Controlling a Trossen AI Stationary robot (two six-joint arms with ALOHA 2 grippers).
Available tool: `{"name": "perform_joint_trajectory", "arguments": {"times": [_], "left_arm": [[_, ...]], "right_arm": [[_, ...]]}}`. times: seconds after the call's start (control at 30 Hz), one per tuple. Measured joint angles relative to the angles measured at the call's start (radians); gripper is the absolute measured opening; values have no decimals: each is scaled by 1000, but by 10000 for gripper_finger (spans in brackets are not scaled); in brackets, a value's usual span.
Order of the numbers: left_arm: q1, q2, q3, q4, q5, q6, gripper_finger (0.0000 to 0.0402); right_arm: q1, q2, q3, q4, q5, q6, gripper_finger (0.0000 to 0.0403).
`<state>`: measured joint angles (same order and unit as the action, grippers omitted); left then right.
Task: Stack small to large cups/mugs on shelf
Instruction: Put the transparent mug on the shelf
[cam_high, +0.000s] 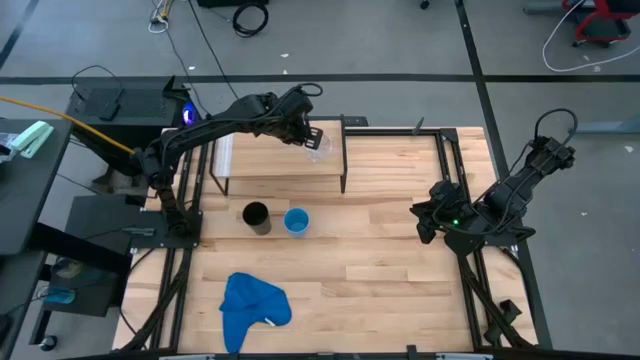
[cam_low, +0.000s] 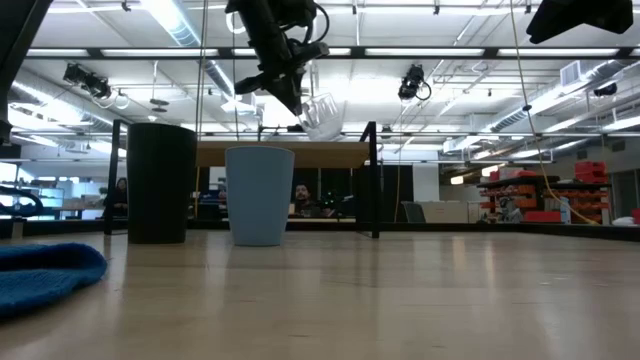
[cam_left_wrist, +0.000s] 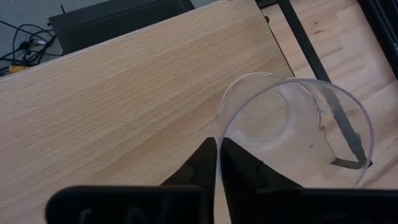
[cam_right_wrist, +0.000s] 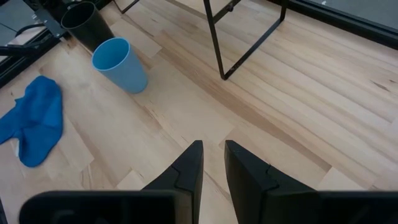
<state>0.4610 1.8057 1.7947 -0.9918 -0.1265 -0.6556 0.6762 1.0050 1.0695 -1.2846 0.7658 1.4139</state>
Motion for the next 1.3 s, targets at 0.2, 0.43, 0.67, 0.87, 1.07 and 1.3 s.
{"name": "perform_joint_trajectory", "arguments": {"times": [0.2, 0.43, 0.67, 0.87, 1.07, 1.3], "left_arm": [[0, 0, 0, 43, 0, 14, 36], [0, 0, 0, 68, 0, 15, 30], [0, 0, 0, 101, 32, 15, 58], [0, 0, 0, 122, 39, 17, 79], [0, 0, 0, 122, 38, 40, 89], [2, -45, -2, 112, 38, 72, 87]], "right_arm": [[0, 0, 0, 0, 0, -3, 73], [0, 0, 0, 0, 0, -3, 73], [0, 0, 0, 0, 0, -11, 73], [0, 0, 0, 0, 0, -11, 73], [0, 0, 0, 0, 0, -11, 73], [0, 0, 0, 0, -9, -11, 73]]}}
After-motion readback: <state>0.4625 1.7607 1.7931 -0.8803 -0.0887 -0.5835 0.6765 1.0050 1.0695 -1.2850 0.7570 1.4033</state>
